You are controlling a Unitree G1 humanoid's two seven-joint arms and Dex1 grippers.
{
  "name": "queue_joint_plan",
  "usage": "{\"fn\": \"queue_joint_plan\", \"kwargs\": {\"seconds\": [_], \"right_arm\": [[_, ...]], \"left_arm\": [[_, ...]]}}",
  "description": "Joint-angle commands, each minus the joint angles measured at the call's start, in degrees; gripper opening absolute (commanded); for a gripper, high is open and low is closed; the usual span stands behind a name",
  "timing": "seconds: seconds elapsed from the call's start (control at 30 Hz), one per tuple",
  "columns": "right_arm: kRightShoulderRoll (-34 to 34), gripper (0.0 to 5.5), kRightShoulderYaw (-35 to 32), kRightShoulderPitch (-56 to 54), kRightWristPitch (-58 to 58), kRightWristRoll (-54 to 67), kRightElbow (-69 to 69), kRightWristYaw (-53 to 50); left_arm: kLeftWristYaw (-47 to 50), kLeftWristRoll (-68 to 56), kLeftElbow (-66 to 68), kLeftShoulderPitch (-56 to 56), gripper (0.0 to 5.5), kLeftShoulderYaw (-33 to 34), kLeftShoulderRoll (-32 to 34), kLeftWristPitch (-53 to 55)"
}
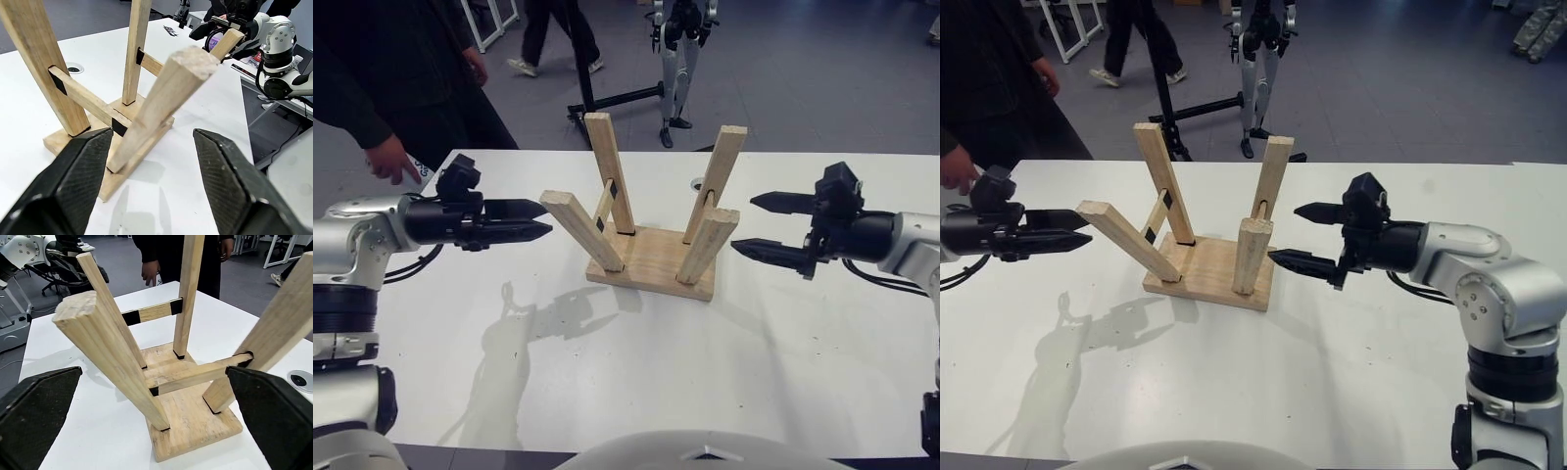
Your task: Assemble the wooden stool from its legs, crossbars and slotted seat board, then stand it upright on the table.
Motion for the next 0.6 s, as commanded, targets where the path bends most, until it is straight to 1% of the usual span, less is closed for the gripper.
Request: {"fn": "queue_joint_plan", "kwargs": {"seconds": [0.03,0.17,0.3,0.37,0.4,0.43,0.53,0.6], "right_arm": [[1.2,5.5,3.2,-0.9,1.2,1.0,-1.8,-1.4],[3.0,5.5,5.9,-0.9,-0.4,0.3,-1.1,-2.4],[5.7,5.5,9.8,-0.1,-6.3,-3.6,-0.3,-3.2],[6.4,5.04,11.7,-0.5,-6.6,-4.5,0.8,-3.5],[6.7,4.9,12.3,-1.0,-7.0,-5.1,1.6,-3.6],[6.9,4.6,12.7,-1.5,-7.4,-5.7,2.4,-3.7],[6.7,3.96,13.4,-2.1,-8.2,-6.7,4.2,-3.2],[5.9,3.57,12.9,-2.5,-7.3,-5.2,4.4,-1.3]], "left_arm": [[1.5,1.6,-0.8,-1.1,3.03,0.1,-2.3,-0.3],[1.1,0.4,-4.2,-1.8,3.03,0.8,-3.6,1.3],[2.6,-1.4,-8.7,-0.9,3.03,2.3,-6.0,1.9],[3.1,-2.0,-10.6,0.0,3.07,2.0,-6.7,2.9],[3.1,-2.4,-11.5,0.4,3.07,1.7,-7.0,3.6],[3.2,-2.7,-12.3,0.8,2.86,1.4,-7.3,4.3],[3.3,-3.0,-14.1,2.3,2.3,1.3,-7.7,5.2],[3.1,-3.3,-15.0,3.1,2.04,1.2,-7.5,5.9]]}}
